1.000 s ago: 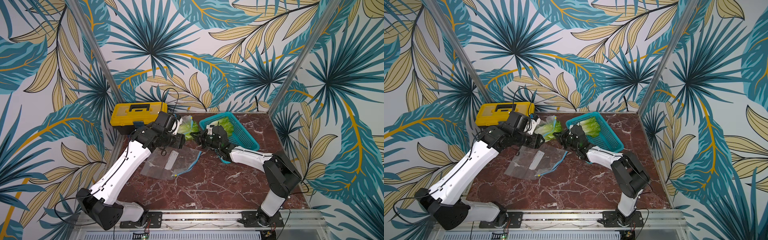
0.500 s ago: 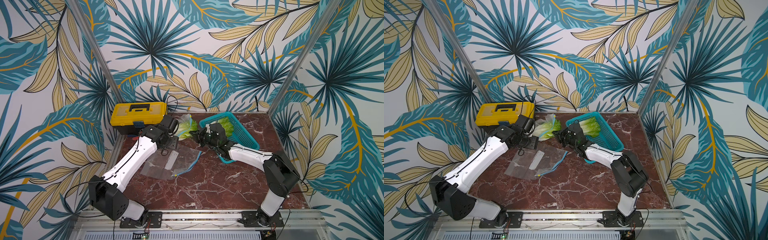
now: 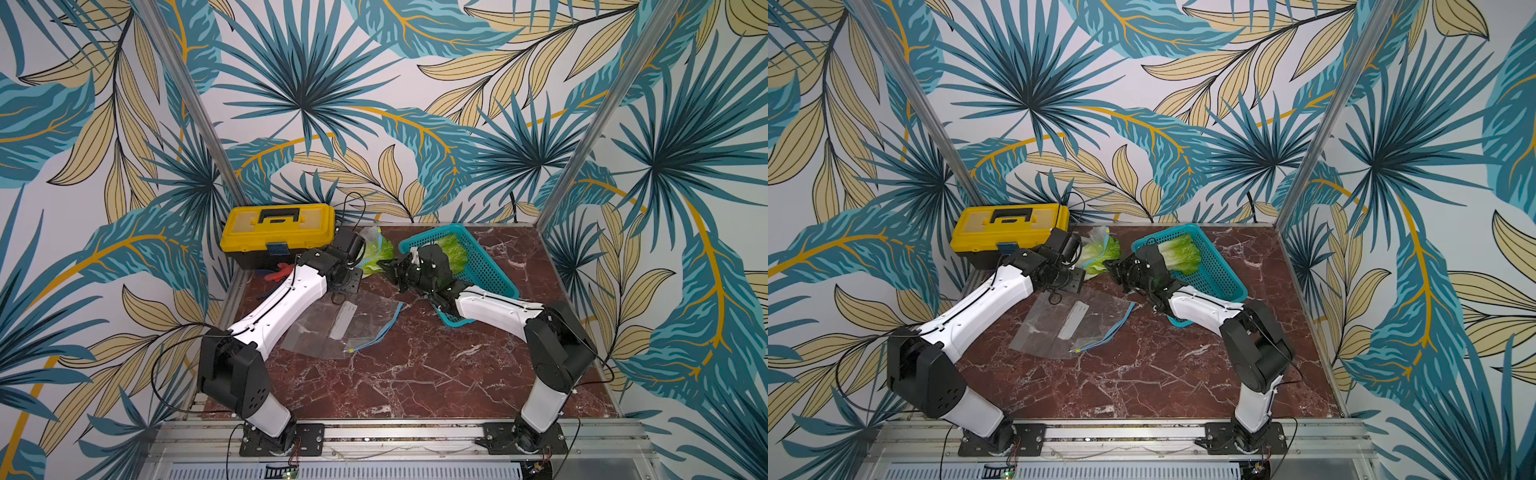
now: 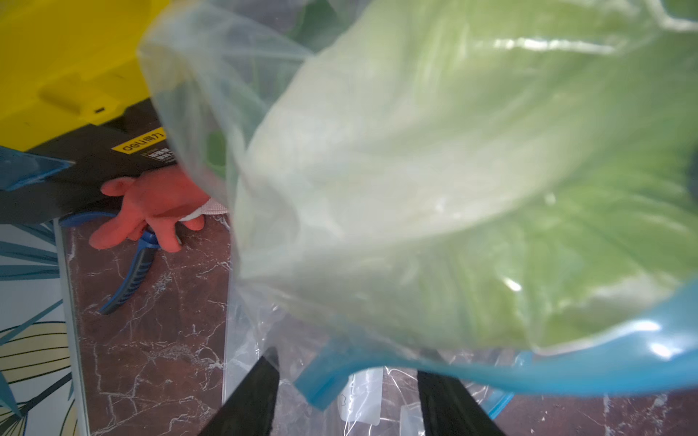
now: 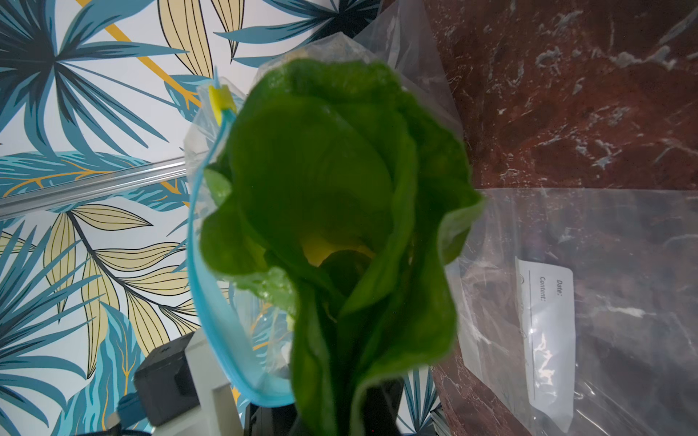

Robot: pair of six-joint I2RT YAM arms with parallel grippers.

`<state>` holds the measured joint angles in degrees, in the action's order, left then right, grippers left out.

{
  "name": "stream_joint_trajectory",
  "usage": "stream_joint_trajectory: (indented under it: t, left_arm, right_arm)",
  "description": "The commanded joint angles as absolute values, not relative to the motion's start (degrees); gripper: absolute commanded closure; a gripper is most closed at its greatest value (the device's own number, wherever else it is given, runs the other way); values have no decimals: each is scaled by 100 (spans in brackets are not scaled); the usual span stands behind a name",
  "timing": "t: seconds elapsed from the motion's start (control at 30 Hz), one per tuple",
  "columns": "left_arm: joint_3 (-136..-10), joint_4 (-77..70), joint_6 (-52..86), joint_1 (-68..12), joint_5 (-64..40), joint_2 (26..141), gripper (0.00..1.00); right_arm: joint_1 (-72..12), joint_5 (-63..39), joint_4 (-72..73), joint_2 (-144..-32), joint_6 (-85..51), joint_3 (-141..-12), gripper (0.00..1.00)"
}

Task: Put the chinese cabbages into a zipper bag and zip it
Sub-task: Place the Chinese cabbage in the zipper food storage bag.

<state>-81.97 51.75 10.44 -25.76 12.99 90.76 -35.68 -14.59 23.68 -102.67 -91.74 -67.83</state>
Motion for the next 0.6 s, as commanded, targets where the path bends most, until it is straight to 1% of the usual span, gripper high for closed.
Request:
stream_joint_trajectory:
  t: [0.0,0.1,0.2,0.47,0.53,0.57]
  left_arm:
    - [-8097,4890,823,-2520,1570,9091,44]
    - [-8069,4824,735,-2483,1609,9174,48]
    - [-8076,4739,695,-2476,1601,9193,56]
    - [-8096,4715,635,-2470,1389,9197,85]
    - [-8036,4720,609,-2468,1236,9135,100]
    - [-8005,4724,583,-2474,1127,9088,100]
  right_arm:
    - [-3579,-1362,2417,-10376,-9233,-6863,100]
    - [-3586,-1362,2434,-10406,-9248,-6881,100]
    - [-3601,-1362,2435,-10437,-9255,-6894,100]
    - [-3609,-1371,2478,-10532,-9288,-6925,100]
    - [-3612,-1396,2466,-10550,-9290,-6989,100]
    - [-3605,-1417,2434,-10559,-9267,-7039,100]
